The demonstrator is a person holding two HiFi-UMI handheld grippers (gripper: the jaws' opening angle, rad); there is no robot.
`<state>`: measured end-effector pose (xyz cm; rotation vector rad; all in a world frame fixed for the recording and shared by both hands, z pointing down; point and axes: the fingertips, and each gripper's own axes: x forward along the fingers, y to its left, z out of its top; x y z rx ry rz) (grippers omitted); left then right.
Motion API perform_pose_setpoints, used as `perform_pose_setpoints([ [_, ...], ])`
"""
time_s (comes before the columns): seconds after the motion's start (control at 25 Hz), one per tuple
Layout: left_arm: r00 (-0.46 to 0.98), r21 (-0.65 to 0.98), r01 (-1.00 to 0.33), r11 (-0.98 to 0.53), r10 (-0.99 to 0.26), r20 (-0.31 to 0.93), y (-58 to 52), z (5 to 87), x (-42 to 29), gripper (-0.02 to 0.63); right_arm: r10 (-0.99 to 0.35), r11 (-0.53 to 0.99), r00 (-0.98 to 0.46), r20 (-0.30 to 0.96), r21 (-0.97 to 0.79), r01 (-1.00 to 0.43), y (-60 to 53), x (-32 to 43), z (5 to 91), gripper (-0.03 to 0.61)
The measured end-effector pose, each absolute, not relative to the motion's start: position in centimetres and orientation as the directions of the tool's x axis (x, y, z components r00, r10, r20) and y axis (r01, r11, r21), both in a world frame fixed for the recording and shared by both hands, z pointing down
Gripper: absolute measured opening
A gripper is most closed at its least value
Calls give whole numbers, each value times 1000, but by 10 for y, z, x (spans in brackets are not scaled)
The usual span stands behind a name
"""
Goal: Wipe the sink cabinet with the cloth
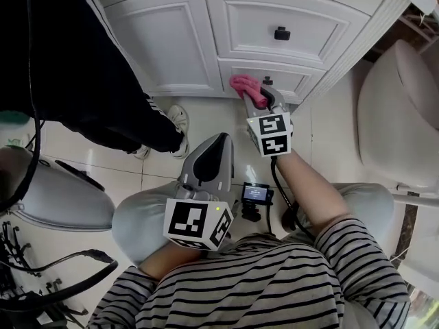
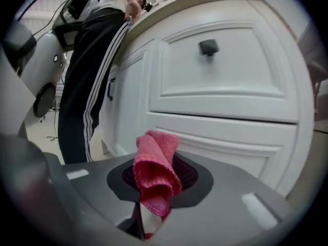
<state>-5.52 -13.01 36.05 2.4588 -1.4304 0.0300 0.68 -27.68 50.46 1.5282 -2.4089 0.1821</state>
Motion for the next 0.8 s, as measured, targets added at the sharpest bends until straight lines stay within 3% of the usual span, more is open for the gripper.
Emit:
perform_pose_setpoints([
  [0.12,496,254,-857,-448,-852,169,-133,364,-62,-6,-816,506,-459,353,49,-861,-293,-38,537,91],
  [0.24,489,254,-861,-440,-854,178,-137,364,-67,-6,-797,480,-412,441,52,-876,-309,-31,579,91],
  [0.44,483,269,-864,-426,-853,199,-142,372,-69,-6,-804,389,-306,510,62,-919,-312,29,617,92],
  [0.8,511,254,-851,-460,-838,194,-141,372,-48,-6,-835,165,-88,544,94,-982,-287,167,611,92],
])
